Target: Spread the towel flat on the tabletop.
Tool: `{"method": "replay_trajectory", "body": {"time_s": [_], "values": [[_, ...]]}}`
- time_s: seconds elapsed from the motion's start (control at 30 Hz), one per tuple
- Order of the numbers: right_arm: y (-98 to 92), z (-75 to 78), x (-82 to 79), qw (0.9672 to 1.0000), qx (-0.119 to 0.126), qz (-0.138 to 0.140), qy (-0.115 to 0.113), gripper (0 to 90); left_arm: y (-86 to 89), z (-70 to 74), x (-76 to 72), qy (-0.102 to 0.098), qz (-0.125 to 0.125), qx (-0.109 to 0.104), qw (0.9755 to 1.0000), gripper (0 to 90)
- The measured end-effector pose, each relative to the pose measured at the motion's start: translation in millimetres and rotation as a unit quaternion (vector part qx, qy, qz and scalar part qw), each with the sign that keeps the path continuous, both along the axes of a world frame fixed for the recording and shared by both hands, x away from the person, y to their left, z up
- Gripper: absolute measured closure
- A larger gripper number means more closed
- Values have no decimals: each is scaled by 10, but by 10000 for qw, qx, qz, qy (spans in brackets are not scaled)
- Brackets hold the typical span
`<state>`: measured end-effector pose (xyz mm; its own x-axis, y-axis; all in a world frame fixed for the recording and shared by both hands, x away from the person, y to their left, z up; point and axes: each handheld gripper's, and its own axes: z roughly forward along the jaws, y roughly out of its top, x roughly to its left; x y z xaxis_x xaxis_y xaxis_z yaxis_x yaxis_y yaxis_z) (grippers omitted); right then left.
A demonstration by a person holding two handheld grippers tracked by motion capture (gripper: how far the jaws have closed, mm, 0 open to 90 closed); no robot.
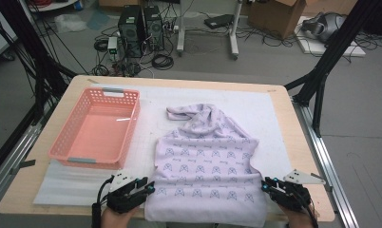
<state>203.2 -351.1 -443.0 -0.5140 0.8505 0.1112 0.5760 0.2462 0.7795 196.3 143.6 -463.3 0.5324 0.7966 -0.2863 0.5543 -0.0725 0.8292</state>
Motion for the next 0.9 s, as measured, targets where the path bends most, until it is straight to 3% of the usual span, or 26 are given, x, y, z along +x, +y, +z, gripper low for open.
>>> {"method": "replay_trajectory", "body": {"time_s": [0.1,0.23,0.3,0.33,0.37,0.4,0.5,0.63,0.83,0.9], "values": [[-40,41,-103,9997,160,154,-42,610,-10,-10,-62,-103,-161,76,9998,491],[7,-34,-177,9994,-67,281,201,578,-39,-41,-116,-245,-142,92,9996,476],[55,-58,-189,9992,-292,219,138,629,-76,-58,-159,-435,-121,327,9984,541],[68,-50,-195,9991,-372,162,134,682,-93,-66,-185,-568,-70,527,9970,628],[68,-44,-201,9990,-390,166,146,803,-93,-66,-193,-626,-142,603,9961,750],[60,-39,-200,9989,-308,263,229,872,-89,-54,-191,-555,-253,561,9966,862],[66,-16,-227,9982,-422,355,250,886,-58,10,-208,-204,-372,561,9975,873],[-36,1,-332,9979,-245,480,348,888,63,61,-332,38,-464,519,9976,875],[-146,58,-545,9963,6,744,436,886,158,102,-587,35,-681,475,9965,874],[-129,36,-575,9947,23,870,552,827,166,75,-609,-151,-590,508,9968,793]]}}
